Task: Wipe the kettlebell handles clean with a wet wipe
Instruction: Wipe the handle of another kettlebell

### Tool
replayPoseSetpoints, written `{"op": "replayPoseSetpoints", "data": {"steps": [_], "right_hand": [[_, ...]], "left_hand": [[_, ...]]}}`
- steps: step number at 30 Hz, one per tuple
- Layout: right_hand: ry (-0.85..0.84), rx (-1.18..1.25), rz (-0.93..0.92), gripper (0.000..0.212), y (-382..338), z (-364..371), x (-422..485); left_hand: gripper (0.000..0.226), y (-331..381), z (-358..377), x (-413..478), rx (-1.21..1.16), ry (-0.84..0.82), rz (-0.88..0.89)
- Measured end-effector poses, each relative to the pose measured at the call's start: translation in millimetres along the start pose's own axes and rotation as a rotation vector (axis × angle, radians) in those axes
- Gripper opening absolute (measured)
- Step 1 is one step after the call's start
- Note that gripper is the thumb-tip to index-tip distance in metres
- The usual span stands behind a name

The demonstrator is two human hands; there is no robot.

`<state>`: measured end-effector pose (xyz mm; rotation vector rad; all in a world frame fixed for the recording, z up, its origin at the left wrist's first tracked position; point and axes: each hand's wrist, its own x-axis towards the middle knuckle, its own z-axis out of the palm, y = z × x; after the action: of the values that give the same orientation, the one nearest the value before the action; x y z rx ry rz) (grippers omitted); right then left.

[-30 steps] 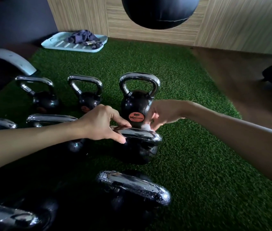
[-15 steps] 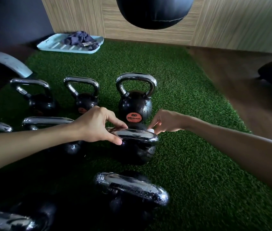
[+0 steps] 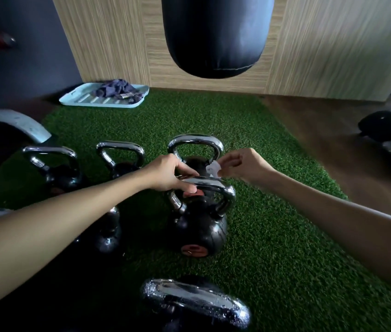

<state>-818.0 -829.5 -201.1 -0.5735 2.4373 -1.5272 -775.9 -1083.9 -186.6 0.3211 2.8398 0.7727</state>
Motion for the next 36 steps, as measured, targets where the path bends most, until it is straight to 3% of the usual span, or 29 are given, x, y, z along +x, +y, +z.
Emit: {"op": "replayPoseSetpoints", "data": {"steps": [5, 13, 18, 20, 23, 27, 31, 36], "right_hand": [[0.143, -0.079, -0.1, 0.012, 0.7, 6.1, 7.4], [0.231, 0.124, -0.142, 0.021, -16.3, 26.1, 24.5], [0.286, 0.047, -0.193, 0.016, -12.1, 36.5, 25.7], [0.237, -0.089, -0.175, 0.024, -11.2, 32.5, 21.8], [-0.059, -0.32, -0.055, 0.043, -8.9, 18.8, 14.8], [-0.298, -0.32, 0.053, 0.027, -10.3, 10.2, 9.4], [-0.224, -0.406, -0.007, 0.039, -6.5, 8.1, -3.7], [-0.221, -0.366, -0.021, 0.039, -1.8, 6.6, -36.3]], "left_hand": [[0.046, 10.7, -8.1, 21.6, -0.387, 0.001, -0.074], [0.037, 5.3, -10.1, 38.0, -0.727, -0.053, -0.139], [0.047, -6.1, -20.2, 38.5, -0.589, -0.057, -0.099], [0.05, -15.3, -21.8, 37.3, -0.514, -0.012, -0.076], [0.057, -30.6, -22.4, 34.7, -0.465, 0.049, -0.053], [0.06, -35.5, -25.8, 33.8, -0.254, -0.006, -0.017], [0.05, -30.7, -31.9, 28.8, -0.162, -0.072, -0.006], [0.042, -25.6, -29.7, 19.7, -0.19, -0.26, 0.059]]}}
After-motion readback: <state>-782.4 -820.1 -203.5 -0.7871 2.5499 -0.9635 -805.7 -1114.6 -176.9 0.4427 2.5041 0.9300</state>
